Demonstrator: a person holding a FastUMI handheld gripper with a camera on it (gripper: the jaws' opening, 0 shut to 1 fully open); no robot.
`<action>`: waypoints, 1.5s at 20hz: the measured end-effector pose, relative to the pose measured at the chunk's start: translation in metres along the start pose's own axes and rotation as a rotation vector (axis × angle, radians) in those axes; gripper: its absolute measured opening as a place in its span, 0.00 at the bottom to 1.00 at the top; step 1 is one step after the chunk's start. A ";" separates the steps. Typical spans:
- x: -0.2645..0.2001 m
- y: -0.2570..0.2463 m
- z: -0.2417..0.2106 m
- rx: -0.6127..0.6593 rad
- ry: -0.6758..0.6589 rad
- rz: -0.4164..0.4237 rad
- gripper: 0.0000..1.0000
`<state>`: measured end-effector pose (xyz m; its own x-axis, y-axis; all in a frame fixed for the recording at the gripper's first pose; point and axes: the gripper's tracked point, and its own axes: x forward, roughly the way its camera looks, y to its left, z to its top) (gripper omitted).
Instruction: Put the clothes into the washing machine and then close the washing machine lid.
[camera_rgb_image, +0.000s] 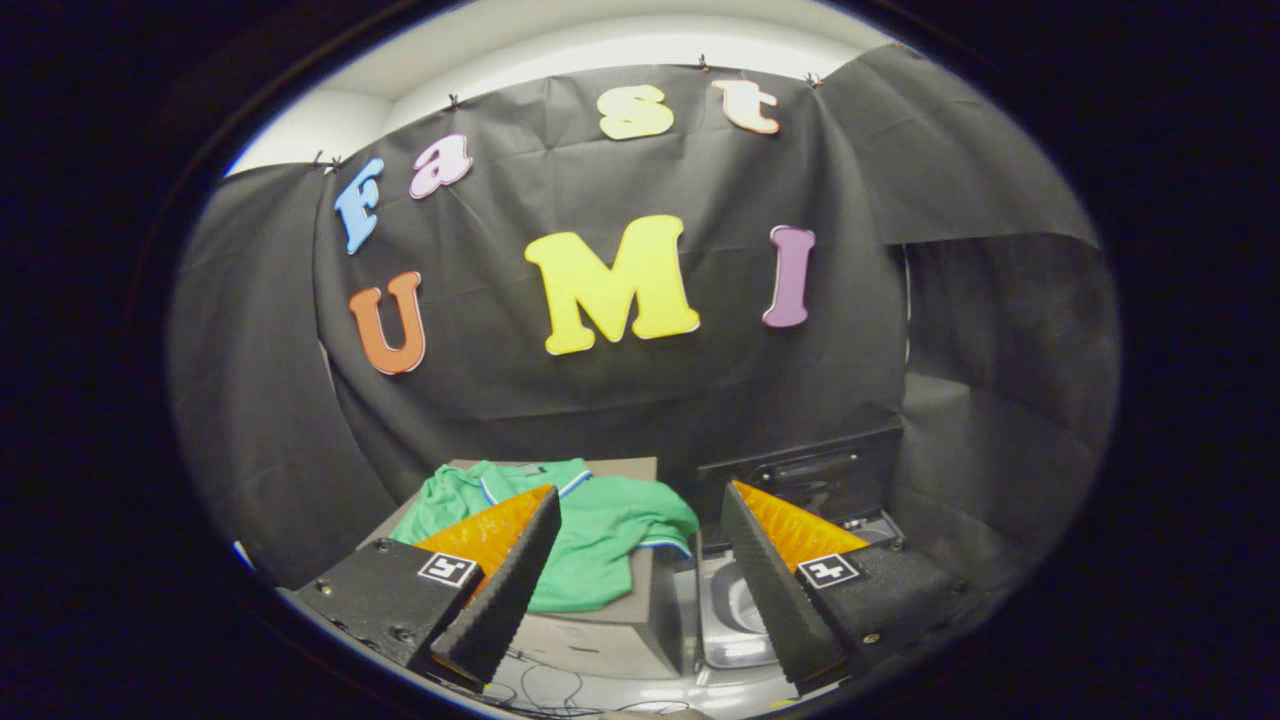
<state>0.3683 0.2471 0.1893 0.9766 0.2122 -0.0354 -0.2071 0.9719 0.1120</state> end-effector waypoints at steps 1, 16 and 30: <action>0.012 0.011 -0.002 0.001 0.016 0.013 1.00; 0.136 0.122 -0.102 -0.064 0.321 0.067 1.00; 0.171 0.132 -0.129 -0.134 0.366 -0.054 1.00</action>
<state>0.5005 0.4252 0.0695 0.9059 0.1593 -0.3925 -0.1857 0.9822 -0.0299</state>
